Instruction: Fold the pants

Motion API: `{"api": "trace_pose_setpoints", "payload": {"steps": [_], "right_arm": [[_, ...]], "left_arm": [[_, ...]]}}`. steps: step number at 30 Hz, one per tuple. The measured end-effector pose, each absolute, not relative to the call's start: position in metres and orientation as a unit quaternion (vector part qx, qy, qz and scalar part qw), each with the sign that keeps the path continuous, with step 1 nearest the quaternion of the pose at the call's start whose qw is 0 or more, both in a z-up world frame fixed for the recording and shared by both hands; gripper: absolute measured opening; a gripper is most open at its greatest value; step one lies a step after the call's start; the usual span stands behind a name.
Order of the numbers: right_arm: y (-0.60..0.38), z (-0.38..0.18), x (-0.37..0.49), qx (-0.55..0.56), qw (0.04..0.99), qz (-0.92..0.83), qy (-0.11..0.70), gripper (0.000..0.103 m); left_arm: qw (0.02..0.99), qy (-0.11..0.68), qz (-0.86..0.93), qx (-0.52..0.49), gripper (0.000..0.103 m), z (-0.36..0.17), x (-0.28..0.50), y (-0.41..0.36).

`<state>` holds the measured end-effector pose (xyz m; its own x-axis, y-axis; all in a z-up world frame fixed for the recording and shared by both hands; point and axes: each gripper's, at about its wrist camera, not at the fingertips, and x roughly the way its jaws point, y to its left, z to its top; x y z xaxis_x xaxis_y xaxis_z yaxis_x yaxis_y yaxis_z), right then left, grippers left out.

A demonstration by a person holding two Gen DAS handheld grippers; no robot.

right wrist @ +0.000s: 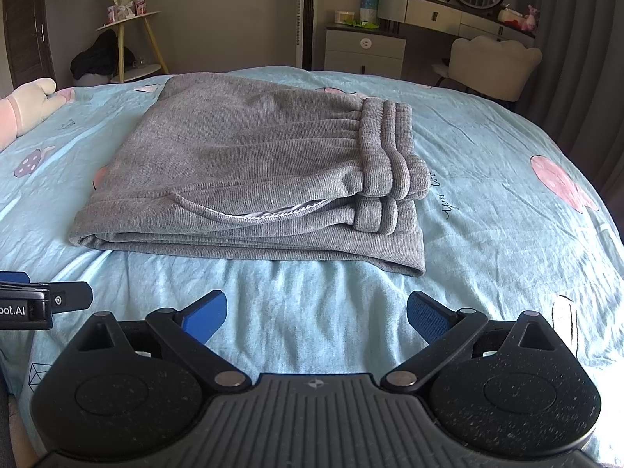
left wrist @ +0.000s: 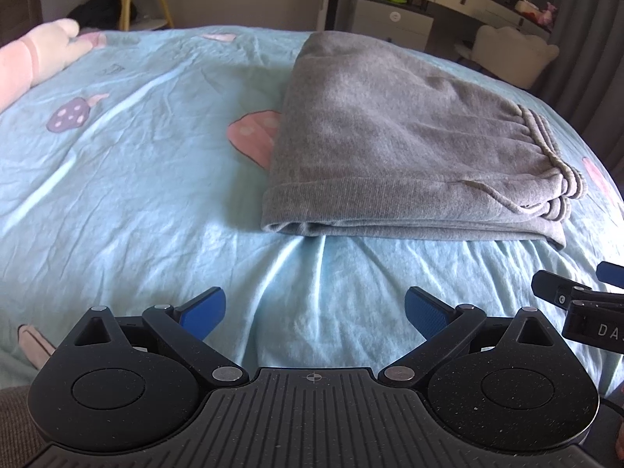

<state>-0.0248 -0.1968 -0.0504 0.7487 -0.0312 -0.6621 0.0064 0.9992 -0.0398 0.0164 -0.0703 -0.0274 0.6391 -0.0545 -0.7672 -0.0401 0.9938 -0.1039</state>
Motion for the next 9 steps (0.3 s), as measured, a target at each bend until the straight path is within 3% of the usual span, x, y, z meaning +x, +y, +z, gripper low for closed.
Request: {"api": "trace_pose_setpoints", "payload": {"steps": [9], "right_arm": [[-0.1971, -0.0505, -0.0259, -0.019, 0.935, -0.010, 0.353, 0.099]], "left_arm": [[0.901, 0.433, -0.003, -0.023, 0.102, -0.0303, 0.0177, -0.0789]]}}
